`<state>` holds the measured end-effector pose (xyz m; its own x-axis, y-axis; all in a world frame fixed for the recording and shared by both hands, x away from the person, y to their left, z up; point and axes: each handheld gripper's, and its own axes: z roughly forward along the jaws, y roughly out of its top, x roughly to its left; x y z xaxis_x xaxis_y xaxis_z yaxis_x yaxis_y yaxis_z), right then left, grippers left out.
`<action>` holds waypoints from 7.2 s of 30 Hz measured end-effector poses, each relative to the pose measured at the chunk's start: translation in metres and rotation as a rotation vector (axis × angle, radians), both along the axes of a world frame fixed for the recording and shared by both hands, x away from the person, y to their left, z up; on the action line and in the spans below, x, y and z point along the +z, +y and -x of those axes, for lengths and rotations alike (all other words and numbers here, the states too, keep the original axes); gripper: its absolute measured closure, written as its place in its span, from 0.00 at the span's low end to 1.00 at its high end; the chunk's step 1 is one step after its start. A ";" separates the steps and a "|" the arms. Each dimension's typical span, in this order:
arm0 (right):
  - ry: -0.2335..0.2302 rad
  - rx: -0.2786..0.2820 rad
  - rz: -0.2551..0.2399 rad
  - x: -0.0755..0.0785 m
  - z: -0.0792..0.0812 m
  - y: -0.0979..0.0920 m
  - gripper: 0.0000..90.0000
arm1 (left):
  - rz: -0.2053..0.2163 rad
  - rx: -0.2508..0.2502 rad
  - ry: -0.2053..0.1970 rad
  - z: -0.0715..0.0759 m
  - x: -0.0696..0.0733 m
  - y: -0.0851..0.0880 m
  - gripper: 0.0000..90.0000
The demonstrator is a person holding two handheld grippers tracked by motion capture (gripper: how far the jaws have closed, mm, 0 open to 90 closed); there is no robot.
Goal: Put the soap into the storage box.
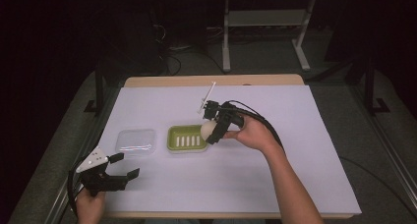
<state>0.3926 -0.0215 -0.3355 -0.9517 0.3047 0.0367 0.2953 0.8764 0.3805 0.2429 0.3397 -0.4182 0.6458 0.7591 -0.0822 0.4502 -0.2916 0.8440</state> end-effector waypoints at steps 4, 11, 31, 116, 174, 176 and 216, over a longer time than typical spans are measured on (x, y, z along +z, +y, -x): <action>-0.004 0.010 -0.004 0.001 -0.001 0.004 0.27 | -0.002 0.001 0.000 0.000 0.000 0.001 0.14; -0.027 0.013 -0.011 0.007 -0.004 0.012 0.27 | 0.009 0.005 -0.001 0.000 0.000 0.000 0.14; -0.019 0.046 -0.009 -0.002 -0.014 0.049 0.27 | -0.008 -0.002 -0.002 0.001 0.000 0.002 0.14; 0.030 0.050 0.093 -0.052 -0.031 0.093 0.27 | -0.001 0.003 0.001 0.001 0.000 0.002 0.14; 0.032 0.060 0.106 -0.053 -0.031 0.092 0.27 | -0.003 0.006 -0.005 0.002 0.001 0.002 0.14; 0.032 0.057 0.108 -0.053 -0.031 0.092 0.27 | -0.002 0.007 -0.004 0.002 0.001 0.002 0.14; 0.003 0.010 0.020 -0.026 -0.023 0.057 0.34 | 0.003 0.009 -0.005 0.001 0.000 -0.001 0.14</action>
<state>0.4155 0.0356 -0.3612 -0.9548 0.2955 0.0337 0.2872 0.8867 0.3622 0.2418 0.3383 -0.4183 0.6395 0.7645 -0.0814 0.4488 -0.2852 0.8469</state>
